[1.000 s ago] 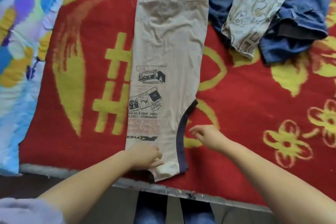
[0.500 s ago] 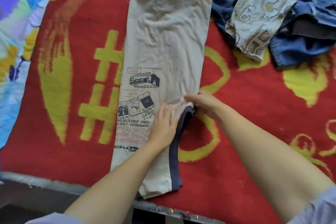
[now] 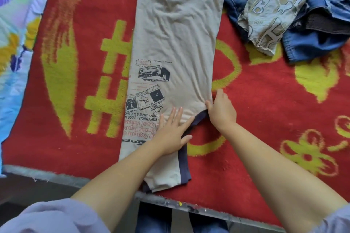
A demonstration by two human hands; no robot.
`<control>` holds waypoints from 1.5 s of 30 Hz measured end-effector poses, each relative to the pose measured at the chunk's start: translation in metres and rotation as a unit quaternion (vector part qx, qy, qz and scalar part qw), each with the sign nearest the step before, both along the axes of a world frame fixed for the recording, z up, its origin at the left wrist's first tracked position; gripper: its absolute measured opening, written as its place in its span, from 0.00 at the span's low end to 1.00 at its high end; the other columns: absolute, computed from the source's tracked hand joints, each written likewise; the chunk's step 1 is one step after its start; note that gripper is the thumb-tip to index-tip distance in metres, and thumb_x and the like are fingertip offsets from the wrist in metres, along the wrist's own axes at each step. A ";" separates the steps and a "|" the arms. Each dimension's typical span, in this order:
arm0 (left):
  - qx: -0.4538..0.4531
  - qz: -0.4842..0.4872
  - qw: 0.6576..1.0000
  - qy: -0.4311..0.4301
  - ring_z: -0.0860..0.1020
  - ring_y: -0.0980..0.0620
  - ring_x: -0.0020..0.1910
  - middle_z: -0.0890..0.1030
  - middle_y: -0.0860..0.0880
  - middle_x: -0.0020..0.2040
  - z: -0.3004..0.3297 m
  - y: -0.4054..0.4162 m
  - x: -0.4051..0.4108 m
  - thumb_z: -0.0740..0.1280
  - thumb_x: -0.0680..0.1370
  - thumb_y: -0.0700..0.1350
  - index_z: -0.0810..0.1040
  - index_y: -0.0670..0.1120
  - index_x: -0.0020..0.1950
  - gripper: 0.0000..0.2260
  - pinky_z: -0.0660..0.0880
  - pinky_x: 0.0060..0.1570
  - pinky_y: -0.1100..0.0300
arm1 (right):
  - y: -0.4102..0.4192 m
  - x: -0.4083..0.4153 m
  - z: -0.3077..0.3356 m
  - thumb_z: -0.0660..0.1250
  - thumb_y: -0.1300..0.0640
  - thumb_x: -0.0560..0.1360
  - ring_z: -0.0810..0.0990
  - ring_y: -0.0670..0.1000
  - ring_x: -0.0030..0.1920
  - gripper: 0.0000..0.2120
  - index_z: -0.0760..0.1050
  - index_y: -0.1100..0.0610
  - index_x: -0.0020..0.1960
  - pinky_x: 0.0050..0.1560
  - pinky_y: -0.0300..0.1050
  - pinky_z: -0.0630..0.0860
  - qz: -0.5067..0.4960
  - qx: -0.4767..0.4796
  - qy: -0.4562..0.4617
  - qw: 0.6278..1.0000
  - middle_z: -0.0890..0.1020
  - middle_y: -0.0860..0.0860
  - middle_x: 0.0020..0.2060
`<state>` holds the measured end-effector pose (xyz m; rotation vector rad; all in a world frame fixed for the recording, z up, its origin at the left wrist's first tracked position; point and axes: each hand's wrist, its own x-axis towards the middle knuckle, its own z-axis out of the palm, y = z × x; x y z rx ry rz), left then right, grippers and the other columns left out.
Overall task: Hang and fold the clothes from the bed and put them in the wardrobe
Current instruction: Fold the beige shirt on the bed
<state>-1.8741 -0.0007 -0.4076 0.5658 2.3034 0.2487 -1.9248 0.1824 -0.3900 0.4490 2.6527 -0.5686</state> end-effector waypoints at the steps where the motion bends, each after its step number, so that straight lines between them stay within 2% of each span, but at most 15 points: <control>1: 0.022 -0.010 1.000 0.003 0.38 0.48 0.77 0.40 0.46 0.79 0.003 -0.015 0.003 0.54 0.82 0.53 0.45 0.56 0.78 0.28 0.39 0.72 0.43 | -0.003 0.007 0.003 0.64 0.58 0.76 0.71 0.62 0.63 0.22 0.65 0.59 0.69 0.55 0.56 0.70 0.051 0.036 0.043 0.997 0.73 0.60 0.62; 5: -0.011 -0.083 0.994 0.073 0.43 0.50 0.78 0.42 0.47 0.79 0.012 -0.096 0.028 0.57 0.77 0.33 0.42 0.47 0.78 0.35 0.40 0.74 0.55 | -0.021 0.065 0.010 0.62 0.63 0.68 0.68 0.59 0.71 0.32 0.68 0.56 0.72 0.67 0.66 0.64 0.427 0.055 0.186 0.883 0.70 0.58 0.70; 7: -0.045 -0.141 0.985 0.084 0.37 0.48 0.76 0.33 0.46 0.76 0.010 -0.132 0.040 0.58 0.75 0.30 0.34 0.48 0.76 0.40 0.39 0.74 0.52 | -0.029 0.100 0.004 0.62 0.60 0.68 0.70 0.56 0.70 0.31 0.69 0.52 0.71 0.65 0.67 0.65 0.591 0.076 0.147 0.789 0.72 0.55 0.70; 9: -0.072 -0.208 0.970 0.105 0.32 0.45 0.74 0.29 0.46 0.74 0.004 -0.159 0.045 0.56 0.76 0.32 0.28 0.51 0.73 0.41 0.38 0.74 0.50 | -0.031 0.118 -0.004 0.68 0.57 0.68 0.72 0.53 0.69 0.29 0.72 0.48 0.69 0.64 0.66 0.67 0.638 0.114 0.091 0.756 0.73 0.53 0.69; 14: -0.004 -0.328 0.932 0.153 0.44 0.45 0.76 0.42 0.46 0.78 -0.011 -0.204 0.032 0.49 0.78 0.37 0.31 0.53 0.76 0.34 0.42 0.74 0.47 | -0.033 0.121 -0.020 0.54 0.59 0.71 0.76 0.55 0.65 0.25 0.77 0.49 0.65 0.60 0.72 0.67 0.613 0.092 0.117 0.776 0.77 0.54 0.66; 18: 0.095 -0.288 0.925 0.230 0.72 0.46 0.67 0.72 0.47 0.69 -0.006 -0.209 0.023 0.53 0.79 0.46 0.70 0.51 0.72 0.21 0.66 0.62 0.32 | -0.039 0.120 -0.026 0.64 0.60 0.69 0.79 0.54 0.62 0.19 0.82 0.49 0.58 0.59 0.71 0.69 0.573 0.029 0.187 0.797 0.81 0.52 0.60; 20: 0.141 -0.203 0.943 0.225 0.75 0.48 0.64 0.77 0.49 0.64 -0.006 -0.203 0.025 0.53 0.82 0.49 0.79 0.50 0.63 0.18 0.62 0.63 0.30 | -0.048 0.115 -0.024 0.74 0.66 0.61 0.82 0.52 0.57 0.21 0.83 0.53 0.53 0.59 0.70 0.70 0.495 -0.037 0.200 0.845 0.83 0.51 0.55; 23: 0.186 0.059 0.978 0.067 0.74 0.46 0.65 0.80 0.49 0.61 0.004 -0.192 0.008 0.59 0.80 0.41 0.78 0.47 0.64 0.15 0.57 0.72 0.48 | -0.057 0.092 -0.009 0.69 0.73 0.60 0.81 0.56 0.50 0.23 0.81 0.61 0.54 0.60 0.56 0.73 0.339 -0.154 0.159 0.914 0.85 0.57 0.46; 26: 0.274 0.282 0.919 0.033 0.78 0.52 0.47 0.82 0.47 0.49 0.021 -0.176 -0.038 0.57 0.79 0.35 0.79 0.43 0.55 0.13 0.72 0.51 0.55 | -0.054 0.048 0.013 0.60 0.65 0.69 0.79 0.56 0.44 0.17 0.77 0.64 0.57 0.44 0.46 0.72 0.146 -0.214 0.100 0.961 0.83 0.60 0.43; 28: 0.292 0.374 0.880 0.029 0.75 0.55 0.39 0.80 0.49 0.42 0.025 -0.161 -0.074 0.55 0.80 0.33 0.78 0.43 0.52 0.13 0.71 0.42 0.56 | -0.051 0.014 0.016 0.58 0.63 0.73 0.76 0.50 0.41 0.13 0.77 0.62 0.53 0.38 0.40 0.69 0.028 -0.217 0.108 0.970 0.80 0.55 0.41; 32: 0.185 0.515 0.836 -0.032 0.78 0.48 0.48 0.81 0.43 0.49 -0.004 -0.129 -0.103 0.55 0.82 0.42 0.80 0.36 0.54 0.15 0.71 0.42 0.58 | -0.056 -0.033 -0.006 0.59 0.56 0.81 0.76 0.54 0.35 0.13 0.73 0.57 0.38 0.35 0.48 0.75 -0.198 -0.312 -0.091 0.925 0.75 0.56 0.34; 36: 0.202 0.619 0.757 -0.055 0.76 0.49 0.39 0.77 0.46 0.38 -0.011 -0.114 -0.096 0.55 0.83 0.53 0.77 0.42 0.42 0.20 0.69 0.38 0.56 | -0.061 -0.035 -0.017 0.59 0.54 0.80 0.80 0.60 0.49 0.12 0.77 0.60 0.55 0.44 0.53 0.80 -0.272 -0.289 -0.109 0.912 0.81 0.60 0.47; 39: 0.183 0.530 0.828 0.021 0.75 0.49 0.40 0.75 0.53 0.37 -0.003 -0.117 -0.086 0.55 0.82 0.55 0.75 0.45 0.46 0.16 0.65 0.34 0.58 | -0.063 -0.020 -0.008 0.57 0.53 0.79 0.80 0.59 0.51 0.10 0.76 0.56 0.51 0.50 0.55 0.79 -0.229 -0.280 -0.072 0.929 0.82 0.57 0.48; 41: 0.210 0.447 0.866 0.071 0.76 0.45 0.50 0.78 0.49 0.50 0.001 -0.120 -0.078 0.61 0.80 0.44 0.72 0.46 0.61 0.11 0.65 0.38 0.62 | -0.063 -0.010 -0.006 0.60 0.57 0.76 0.79 0.56 0.52 0.07 0.73 0.52 0.54 0.47 0.47 0.74 -0.156 -0.258 -0.024 0.953 0.81 0.52 0.47; 45: 0.153 0.259 0.940 0.162 0.69 0.41 0.64 0.66 0.41 0.68 0.001 -0.130 -0.080 0.68 0.70 0.34 0.65 0.49 0.74 0.34 0.71 0.58 0.48 | -0.062 -0.020 -0.005 0.67 0.60 0.72 0.75 0.58 0.57 0.32 0.60 0.51 0.73 0.51 0.50 0.74 -0.019 -0.121 0.072 0.990 0.73 0.57 0.60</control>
